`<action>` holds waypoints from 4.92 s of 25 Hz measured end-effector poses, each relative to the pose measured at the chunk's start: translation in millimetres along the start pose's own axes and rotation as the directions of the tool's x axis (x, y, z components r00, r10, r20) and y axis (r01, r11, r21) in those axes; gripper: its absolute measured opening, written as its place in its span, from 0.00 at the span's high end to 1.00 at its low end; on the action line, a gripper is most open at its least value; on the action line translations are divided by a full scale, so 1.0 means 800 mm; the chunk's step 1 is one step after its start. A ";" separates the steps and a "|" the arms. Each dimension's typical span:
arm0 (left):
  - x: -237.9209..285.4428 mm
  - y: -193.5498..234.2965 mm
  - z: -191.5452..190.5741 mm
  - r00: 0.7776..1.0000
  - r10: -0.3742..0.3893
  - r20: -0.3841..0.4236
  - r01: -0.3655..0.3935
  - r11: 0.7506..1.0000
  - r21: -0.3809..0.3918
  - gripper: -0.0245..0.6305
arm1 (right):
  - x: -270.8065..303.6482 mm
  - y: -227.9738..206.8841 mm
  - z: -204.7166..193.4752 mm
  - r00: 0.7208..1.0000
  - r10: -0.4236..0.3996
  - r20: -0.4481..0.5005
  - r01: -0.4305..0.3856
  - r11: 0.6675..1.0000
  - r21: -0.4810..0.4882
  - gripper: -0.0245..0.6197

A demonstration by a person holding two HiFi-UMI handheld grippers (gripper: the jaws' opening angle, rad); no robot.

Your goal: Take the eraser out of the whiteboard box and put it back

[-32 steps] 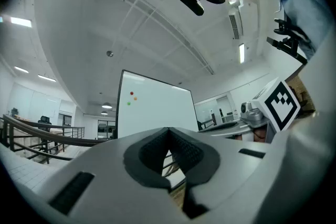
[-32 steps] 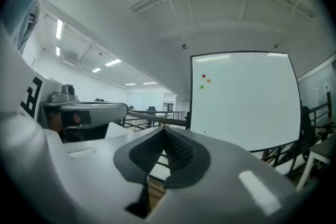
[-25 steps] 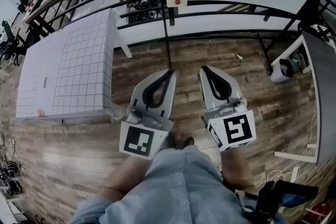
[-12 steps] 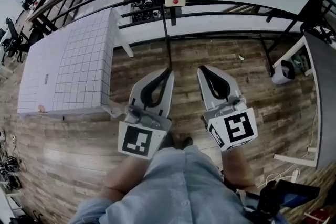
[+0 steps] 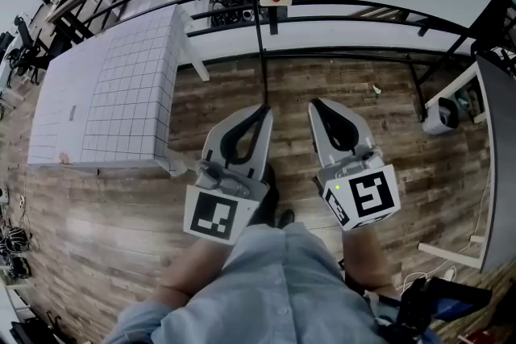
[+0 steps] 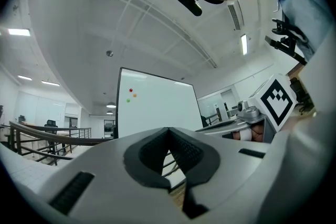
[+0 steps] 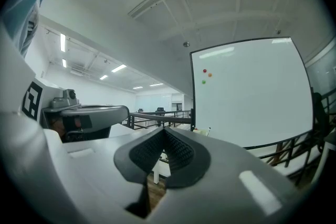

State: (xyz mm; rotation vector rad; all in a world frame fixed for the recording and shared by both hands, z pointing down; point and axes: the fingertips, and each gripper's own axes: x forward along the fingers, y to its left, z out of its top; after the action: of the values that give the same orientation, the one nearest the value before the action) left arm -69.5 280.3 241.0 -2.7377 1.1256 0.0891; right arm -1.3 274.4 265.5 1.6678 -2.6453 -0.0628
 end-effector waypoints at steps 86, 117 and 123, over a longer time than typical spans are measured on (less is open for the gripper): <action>0.480 0.424 -0.209 0.964 0.216 -0.152 -0.231 0.969 -0.088 0.96 | 0.566 -0.268 -0.172 0.834 0.398 -0.383 -0.457 0.887 -0.073 0.70; 0.475 0.416 -0.147 0.977 0.207 -0.060 -0.209 0.977 -0.032 0.96 | 0.556 -0.272 -0.089 0.887 0.308 -0.344 -0.395 0.892 -0.220 0.76; 0.469 0.398 -0.129 0.978 0.203 -0.035 -0.204 0.979 -0.013 0.96 | 0.539 -0.283 -0.049 0.923 0.300 -0.241 -0.354 0.908 -0.224 0.76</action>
State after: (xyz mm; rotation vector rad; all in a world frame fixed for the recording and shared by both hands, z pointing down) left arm -27.5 -220.4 250.2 -2.6385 1.4181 0.0806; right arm 17.7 -213.4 291.1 1.0730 -2.5856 -0.2186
